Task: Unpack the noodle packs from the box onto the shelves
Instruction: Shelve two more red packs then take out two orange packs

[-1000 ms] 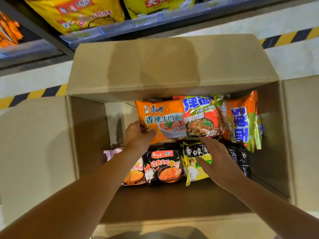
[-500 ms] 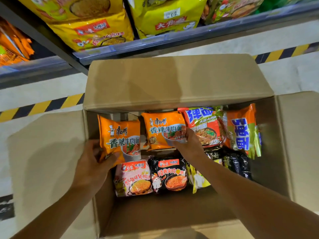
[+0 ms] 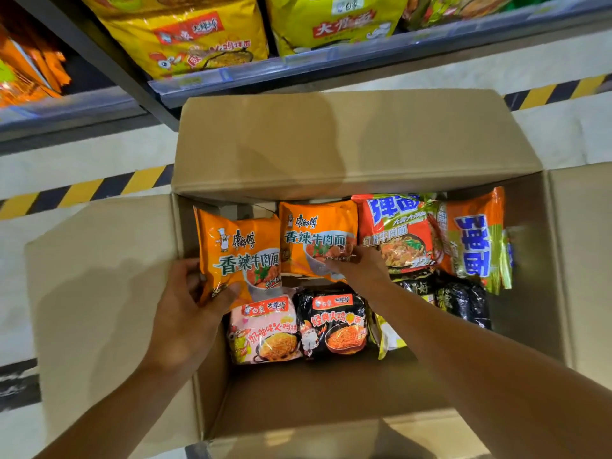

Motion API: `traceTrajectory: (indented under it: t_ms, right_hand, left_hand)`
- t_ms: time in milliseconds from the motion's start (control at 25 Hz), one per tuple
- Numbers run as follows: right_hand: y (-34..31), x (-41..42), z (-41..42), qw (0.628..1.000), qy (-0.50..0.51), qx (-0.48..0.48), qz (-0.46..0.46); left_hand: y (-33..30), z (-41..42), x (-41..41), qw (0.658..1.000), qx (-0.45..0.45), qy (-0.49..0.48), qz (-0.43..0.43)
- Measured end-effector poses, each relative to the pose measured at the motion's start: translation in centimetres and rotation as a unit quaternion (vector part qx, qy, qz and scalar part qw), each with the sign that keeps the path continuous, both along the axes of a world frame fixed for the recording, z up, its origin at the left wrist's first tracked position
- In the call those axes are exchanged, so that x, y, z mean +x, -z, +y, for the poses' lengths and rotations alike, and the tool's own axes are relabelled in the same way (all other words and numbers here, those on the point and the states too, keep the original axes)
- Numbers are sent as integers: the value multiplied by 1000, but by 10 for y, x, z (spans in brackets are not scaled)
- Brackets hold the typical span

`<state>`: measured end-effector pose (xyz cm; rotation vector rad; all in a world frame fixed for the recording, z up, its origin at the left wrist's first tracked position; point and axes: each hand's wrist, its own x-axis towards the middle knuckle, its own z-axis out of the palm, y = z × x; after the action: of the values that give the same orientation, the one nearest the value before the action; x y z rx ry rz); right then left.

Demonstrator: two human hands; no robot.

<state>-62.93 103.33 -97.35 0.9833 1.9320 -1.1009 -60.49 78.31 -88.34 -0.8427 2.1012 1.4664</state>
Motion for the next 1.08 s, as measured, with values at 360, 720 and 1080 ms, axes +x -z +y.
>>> traceTrajectory:
  t_ms: [360,720,1080]
  right_hand:
    - [-111,1,10,997,2,-56,60]
    - [-353,24,14,981,59,-76,167]
    - [-639,63,-29,947,76,-144,276]
  left_hand:
    - [-102,-16,-15,999,25,-17,26]
    - [-338,-40,-16,997,4,-4,83]
    - [-579,-78,27,985,79,-29,148]
